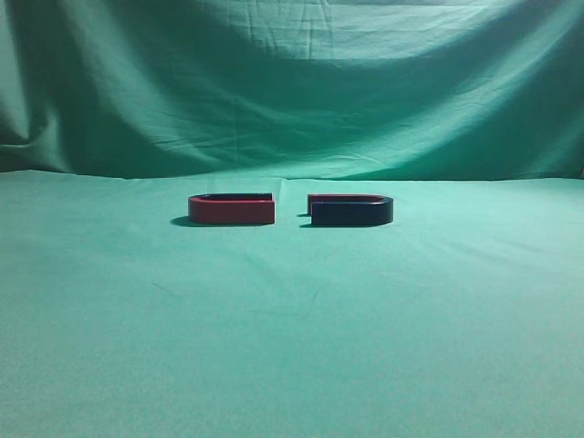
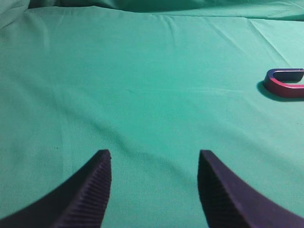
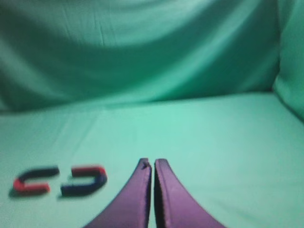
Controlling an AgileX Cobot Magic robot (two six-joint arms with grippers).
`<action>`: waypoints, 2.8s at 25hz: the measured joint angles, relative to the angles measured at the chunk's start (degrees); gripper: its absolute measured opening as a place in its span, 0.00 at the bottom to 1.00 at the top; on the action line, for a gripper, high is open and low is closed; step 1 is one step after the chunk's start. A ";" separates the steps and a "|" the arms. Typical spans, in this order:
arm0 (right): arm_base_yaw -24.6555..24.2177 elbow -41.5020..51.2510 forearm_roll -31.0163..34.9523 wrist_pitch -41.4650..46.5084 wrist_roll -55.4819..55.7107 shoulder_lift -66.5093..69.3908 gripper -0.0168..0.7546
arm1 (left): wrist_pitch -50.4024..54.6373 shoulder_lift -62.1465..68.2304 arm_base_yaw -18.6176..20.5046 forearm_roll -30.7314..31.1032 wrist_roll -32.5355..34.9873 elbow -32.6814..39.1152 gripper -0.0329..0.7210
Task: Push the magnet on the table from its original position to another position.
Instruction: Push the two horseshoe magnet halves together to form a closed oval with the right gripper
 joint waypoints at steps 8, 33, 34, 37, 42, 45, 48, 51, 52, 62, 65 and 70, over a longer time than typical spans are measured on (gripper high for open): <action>0.00 -17.81 1.32 19.61 -2.90 29.24 0.02 | 0.00 0.00 0.00 0.00 0.00 0.00 0.54; 8.53 -62.27 -0.64 35.91 2.62 91.54 0.02 | 0.00 0.00 0.00 0.00 0.00 0.00 0.54; 8.80 -64.23 -0.94 36.16 2.76 93.93 0.02 | 0.00 0.00 0.00 0.00 0.00 0.00 0.54; 10.01 -69.59 -1.35 37.00 3.09 99.85 0.02 | 0.00 0.00 0.00 0.00 0.00 0.00 0.54; 12.22 -77.08 -3.55 37.97 4.47 107.64 0.02 | 0.00 0.00 0.00 0.00 0.00 0.00 0.54; 12.62 -80.93 -6.19 39.26 6.58 111.09 0.02 | 0.00 0.00 0.00 0.00 0.00 0.00 0.54; 12.62 -83.43 -7.96 40.66 7.86 113.43 0.02 | 0.00 0.00 0.00 0.00 0.00 0.00 0.54; 12.62 -84.51 -8.07 40.89 8.31 114.26 0.02 | 0.00 0.00 0.00 0.00 0.00 0.00 0.54; 12.74 -84.66 -8.07 40.71 8.46 114.37 0.02 | 0.00 0.00 0.00 0.00 0.00 0.00 0.54; 16.95 -84.73 -8.25 37.98 8.90 114.79 0.02 | 0.00 0.00 0.00 0.00 0.00 0.00 0.54; 17.48 -84.73 -8.04 37.27 9.93 114.78 0.02 | 0.00 0.00 0.00 0.00 0.00 0.00 0.54; 17.65 -86.19 -8.15 38.11 10.18 115.24 0.02 | 0.00 0.00 0.00 0.00 0.00 0.00 0.54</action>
